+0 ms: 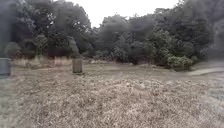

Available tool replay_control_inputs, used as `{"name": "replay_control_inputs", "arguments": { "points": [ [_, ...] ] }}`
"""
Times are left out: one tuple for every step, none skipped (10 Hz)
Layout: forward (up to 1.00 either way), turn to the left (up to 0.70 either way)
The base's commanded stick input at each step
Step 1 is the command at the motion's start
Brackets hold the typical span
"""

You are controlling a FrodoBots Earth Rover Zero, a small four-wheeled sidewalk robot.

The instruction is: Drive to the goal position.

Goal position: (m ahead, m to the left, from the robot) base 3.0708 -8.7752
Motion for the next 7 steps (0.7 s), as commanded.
{"name": "replay_control_inputs", "arguments": {
  "points": [
    [0.45,0.0],
    [0.45,0.0],
    [0.45,0.0],
    [0.0,0.0],
    [0.0,0.0],
    [0.0,0.0],
    [0.0,0.0]
  ]
}}
